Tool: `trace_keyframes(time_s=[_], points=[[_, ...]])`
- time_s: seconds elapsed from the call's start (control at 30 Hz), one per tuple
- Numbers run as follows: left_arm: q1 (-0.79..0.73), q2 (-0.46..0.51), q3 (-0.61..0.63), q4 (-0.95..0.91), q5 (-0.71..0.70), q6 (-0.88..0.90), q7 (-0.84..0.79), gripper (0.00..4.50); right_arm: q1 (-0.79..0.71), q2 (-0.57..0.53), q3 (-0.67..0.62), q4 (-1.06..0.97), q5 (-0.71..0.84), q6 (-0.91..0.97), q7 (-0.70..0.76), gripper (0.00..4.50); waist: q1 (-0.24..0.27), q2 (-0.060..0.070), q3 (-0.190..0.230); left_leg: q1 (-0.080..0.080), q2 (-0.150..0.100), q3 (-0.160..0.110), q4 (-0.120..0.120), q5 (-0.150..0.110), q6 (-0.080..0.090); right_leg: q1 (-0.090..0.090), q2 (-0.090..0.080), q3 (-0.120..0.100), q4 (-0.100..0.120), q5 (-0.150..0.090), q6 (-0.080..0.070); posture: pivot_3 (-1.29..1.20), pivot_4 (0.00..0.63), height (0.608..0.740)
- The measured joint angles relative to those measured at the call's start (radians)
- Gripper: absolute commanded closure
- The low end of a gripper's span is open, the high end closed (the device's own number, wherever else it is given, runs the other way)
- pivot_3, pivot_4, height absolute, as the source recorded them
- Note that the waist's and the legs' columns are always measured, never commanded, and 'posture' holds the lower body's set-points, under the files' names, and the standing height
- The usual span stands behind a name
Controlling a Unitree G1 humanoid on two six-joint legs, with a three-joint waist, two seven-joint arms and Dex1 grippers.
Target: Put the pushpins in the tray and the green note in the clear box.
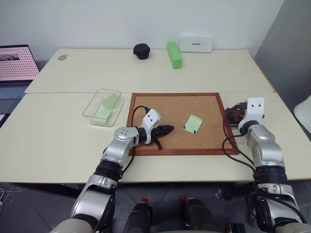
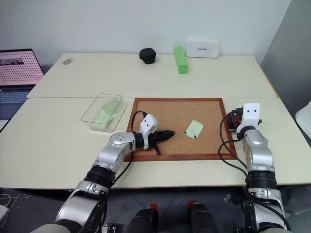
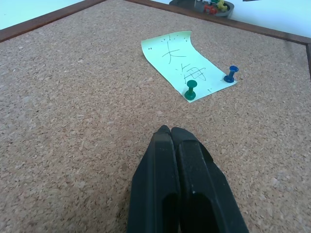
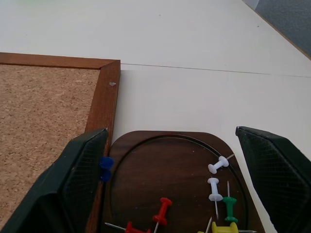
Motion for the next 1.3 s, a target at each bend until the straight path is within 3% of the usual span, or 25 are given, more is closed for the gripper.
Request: trace_keyframes(time_s=[0.33, 0.53, 0.67, 0.87, 1.1, 1.3], points=[[-0.002, -0.008, 0.0, 0.002, 0.004, -0.001, 0.004, 4.5, 0.01, -0.098, 0.175, 0.046, -0.202, -0.168, 0.018, 0.09, 0.0, 0.0, 0.0, 0.0, 0.0, 0.0, 0.0, 0.0, 0.0, 0.0, 0.0, 0.0, -0.001, 0.0, 0.0, 0.0, 0.15, 0.74], [-0.002, -0.008, 0.0, 0.002, 0.013, -0.004, 0.005, 4.5, 0.012, -0.124, 0.189, 0.058, -0.254, -0.208, 0.001, 0.09, 0.0, 0.0, 0.0, 0.0, 0.0, 0.0, 0.0, 0.0, 0.0, 0.0, 0.0, 0.0, -0.001, 0.0, 0.0, 0.0, 0.15, 0.74], [-0.002, -0.008, 0.0, 0.001, 0.017, -0.006, 0.0, 4.5, 0.043, -0.058, 0.143, -0.009, -0.121, -0.196, 0.097, 0.09, 0.0, 0.0, 0.0, 0.0, 0.0, -0.001, 0.0, 0.0, 0.0, 0.0, 0.0, 0.0, 0.0, 0.0, 0.0, 0.0, 0.15, 0.74], [-0.003, -0.013, 0.0, -0.001, 0.018, -0.004, -0.002, 4.5, 0.195, -0.014, 0.156, -0.295, 0.143, -0.032, 0.35, 0.09, 0.001, 0.0, 0.0, -0.001, 0.0, -0.001, 0.0, 0.0, 0.0, 0.0, 0.0, 0.0, -0.001, 0.0, 0.0, 0.0, 0.15, 0.74], [-0.002, -0.01, 0.0, -0.001, 0.019, -0.004, -0.004, 4.5, 0.247, -0.013, 0.233, -0.464, 0.218, 0.113, 0.427, 0.09, 0.001, 0.0, 0.0, -0.001, 0.001, -0.001, 0.0, 0.0, 0.0, 0.0, 0.001, -0.001, -0.001, 0.0, 0.0, 0.0, 0.15, 0.74], [-0.003, -0.012, -0.006, -0.001, 0.024, -0.01, -0.003, 4.5, 0.248, -0.012, 0.307, -0.468, 0.175, 0.125, 0.431, 0.09, 0.001, 0.0, 0.0, -0.001, 0.0, -0.001, 0.0, 0.0, 0.0, 0.0, 0.0, -0.001, -0.001, 0.0, 0.0, 0.0, 0.15, 0.74]])
